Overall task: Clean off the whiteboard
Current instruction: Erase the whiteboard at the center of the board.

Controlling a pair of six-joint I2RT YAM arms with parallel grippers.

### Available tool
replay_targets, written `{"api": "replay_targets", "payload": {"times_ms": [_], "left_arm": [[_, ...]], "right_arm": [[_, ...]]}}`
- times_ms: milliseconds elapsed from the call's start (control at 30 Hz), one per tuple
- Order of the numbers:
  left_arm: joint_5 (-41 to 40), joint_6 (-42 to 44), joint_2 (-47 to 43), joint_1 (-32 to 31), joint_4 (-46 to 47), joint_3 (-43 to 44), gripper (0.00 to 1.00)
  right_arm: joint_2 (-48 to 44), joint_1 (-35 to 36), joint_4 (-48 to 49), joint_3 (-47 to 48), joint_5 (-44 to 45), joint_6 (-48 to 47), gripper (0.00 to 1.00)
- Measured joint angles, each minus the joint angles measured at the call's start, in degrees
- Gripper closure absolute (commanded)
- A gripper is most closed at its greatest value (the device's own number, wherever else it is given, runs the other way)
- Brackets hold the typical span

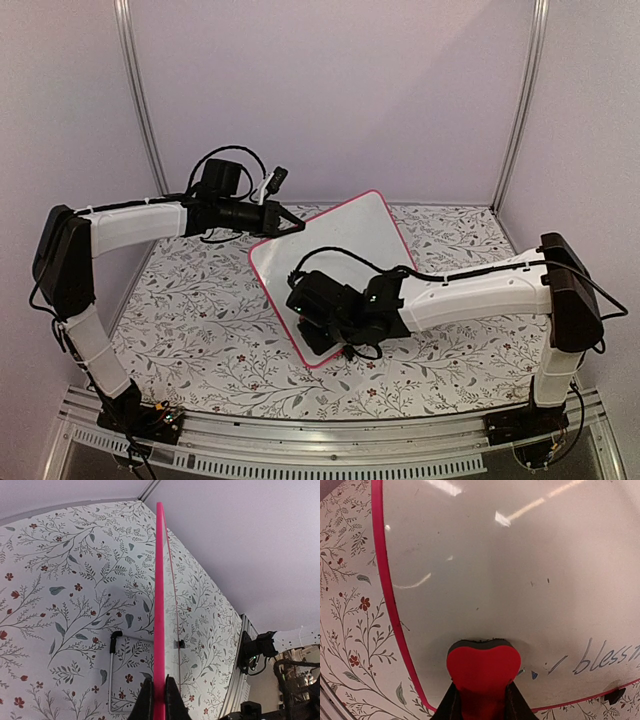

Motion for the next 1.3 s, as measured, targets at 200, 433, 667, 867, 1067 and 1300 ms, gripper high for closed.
{"api": "replay_targets", "payload": {"times_ms": [200,433,667,867,1067,1300], "left_arm": [[0.0,0.02,0.0,0.0,0.02,0.0,1.0],[0.04,0.0,0.0,0.0,0.02,0.0,1.0],[0.02,-0.02,0.0,-0.02,0.04,0.0,1.0],[0.02,-0.04,0.0,-0.04,0.04,0.0,1.0],[0.02,-0.02,0.0,-0.04,0.02,0.0,1.0],[0.0,-0.04,0.0,-0.04,0.02,0.0,1.0]], "right_arm": [[0.0,0.96,0.04,-1.09,-0.02,0.15,1.0],[-0.13,1.75,-0.55,-2.36,-1.11,0.11,1.0],[-2.36,1.73,-1.84,-2.45,-0.98,-0.5,1.0],[-7.63,1.07,-2.34,-2.23,2.01,-2.54,1.0],[-8.87,-0.85,-1.75,0.02,4.76,-5.18,1.0],[-4.24,-1.05,-0.31,2.14,5.38,-7.39,1.0]]}}
